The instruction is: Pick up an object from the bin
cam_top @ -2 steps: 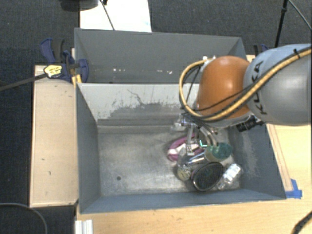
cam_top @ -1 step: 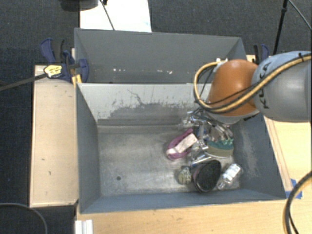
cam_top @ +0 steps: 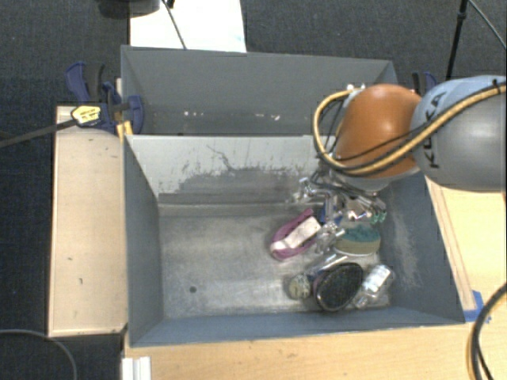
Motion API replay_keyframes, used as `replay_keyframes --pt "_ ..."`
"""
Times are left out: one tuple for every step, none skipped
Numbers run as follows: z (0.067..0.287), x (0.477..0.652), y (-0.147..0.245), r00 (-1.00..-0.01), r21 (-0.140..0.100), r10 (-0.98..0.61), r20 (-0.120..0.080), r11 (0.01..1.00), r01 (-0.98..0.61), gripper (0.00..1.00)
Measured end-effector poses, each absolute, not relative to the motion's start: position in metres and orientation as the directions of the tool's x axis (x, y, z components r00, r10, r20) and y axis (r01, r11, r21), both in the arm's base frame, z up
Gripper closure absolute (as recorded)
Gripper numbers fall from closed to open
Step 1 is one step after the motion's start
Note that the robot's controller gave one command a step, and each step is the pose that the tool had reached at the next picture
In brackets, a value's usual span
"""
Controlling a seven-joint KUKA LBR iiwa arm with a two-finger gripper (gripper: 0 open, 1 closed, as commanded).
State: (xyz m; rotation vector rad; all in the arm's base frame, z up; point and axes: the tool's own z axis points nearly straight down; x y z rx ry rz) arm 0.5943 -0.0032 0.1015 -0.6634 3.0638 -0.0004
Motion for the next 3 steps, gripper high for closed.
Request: replay_keyframes --pt "0.114 0.592 -0.015 -0.877 -0.003 -0.481 -0.007 0.877 -0.481 0.00" --pt "0.074 0.589 -0.018 -0.725 -0.007 -0.688 -0.013 0.725 -0.688 0.00" --pt "0.074 0.592 0.005 -0.497 -0.013 -0.867 -0.010 0.498 -0.867 0.00"
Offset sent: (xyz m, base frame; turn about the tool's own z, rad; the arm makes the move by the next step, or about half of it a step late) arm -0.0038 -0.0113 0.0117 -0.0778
